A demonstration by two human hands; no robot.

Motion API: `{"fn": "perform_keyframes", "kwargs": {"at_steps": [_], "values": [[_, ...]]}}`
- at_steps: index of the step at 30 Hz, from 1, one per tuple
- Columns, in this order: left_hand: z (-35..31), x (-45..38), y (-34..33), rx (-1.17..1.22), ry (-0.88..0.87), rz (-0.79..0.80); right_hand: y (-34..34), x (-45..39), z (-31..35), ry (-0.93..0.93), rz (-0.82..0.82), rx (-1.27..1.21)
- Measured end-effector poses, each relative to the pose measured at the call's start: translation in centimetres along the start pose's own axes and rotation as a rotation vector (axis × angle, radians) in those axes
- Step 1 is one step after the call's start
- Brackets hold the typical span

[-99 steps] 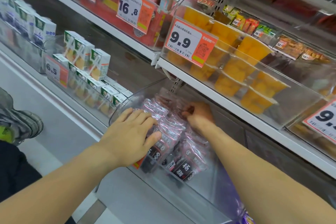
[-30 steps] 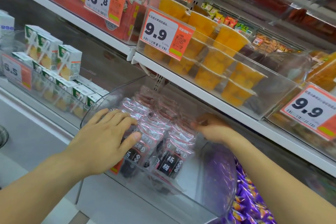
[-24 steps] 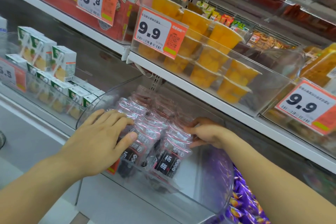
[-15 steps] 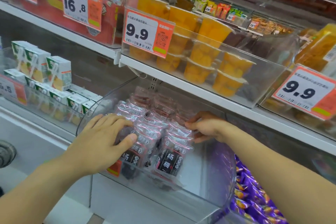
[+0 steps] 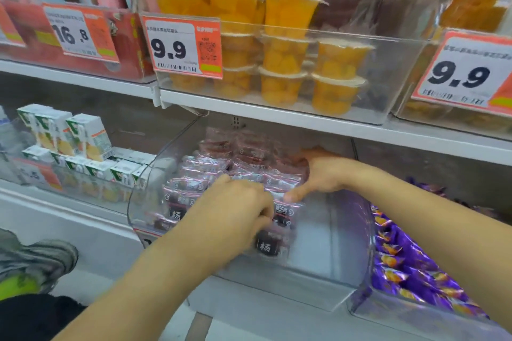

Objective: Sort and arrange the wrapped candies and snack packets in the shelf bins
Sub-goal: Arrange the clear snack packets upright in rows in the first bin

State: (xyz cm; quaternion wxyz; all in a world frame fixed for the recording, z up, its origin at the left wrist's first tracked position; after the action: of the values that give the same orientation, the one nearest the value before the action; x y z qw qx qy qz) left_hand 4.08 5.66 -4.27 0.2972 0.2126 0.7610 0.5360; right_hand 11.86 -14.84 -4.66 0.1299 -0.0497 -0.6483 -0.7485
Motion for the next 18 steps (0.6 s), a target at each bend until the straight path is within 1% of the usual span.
{"fn": "perform_keyframes", "kwargs": {"at_steps": [2,3,6,9,12,16,18], "values": [[-0.4,-0.2,-1.0,-0.077,-0.066,-0.054,0.1,-0.4,0.0,-0.009,0.0,0.019],[-0.4,-0.1,-1.6,-0.089,-0.081,-0.046,0.1,-0.5,0.0,-0.007,-0.012,0.038],[0.3,-0.1,-2.7,-0.059,-0.039,0.053,0.0,-0.4,0.2,0.028,-0.063,0.123],[1.1,-1.1,-2.9,-0.036,-0.012,0.085,-0.2,-0.3,0.4,0.036,-0.092,0.147],[1.5,-2.2,-3.2,-0.088,-0.022,0.123,0.1,-0.5,0.4,0.035,-0.078,0.136],[1.7,-2.7,-3.4,-0.176,-0.059,0.193,0.1,-0.9,0.5,0.034,-0.001,0.083],[1.6,-2.7,-3.7,-0.222,-0.084,0.191,-0.2,-1.2,0.6,0.063,0.032,0.058]]}}
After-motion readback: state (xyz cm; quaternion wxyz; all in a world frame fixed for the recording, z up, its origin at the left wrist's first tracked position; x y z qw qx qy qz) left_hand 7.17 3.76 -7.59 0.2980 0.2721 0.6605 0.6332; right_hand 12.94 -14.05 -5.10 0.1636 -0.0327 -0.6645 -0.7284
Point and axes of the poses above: each hand's wrist, its own x-axis away from the middle knuckle, its own y-axis out of the back of the hand, z = x × y, the point moved 2 cm from there along -x, towards the middle knuckle, and after that the axes turned 5 degrees about x, right-handed, at the moved point
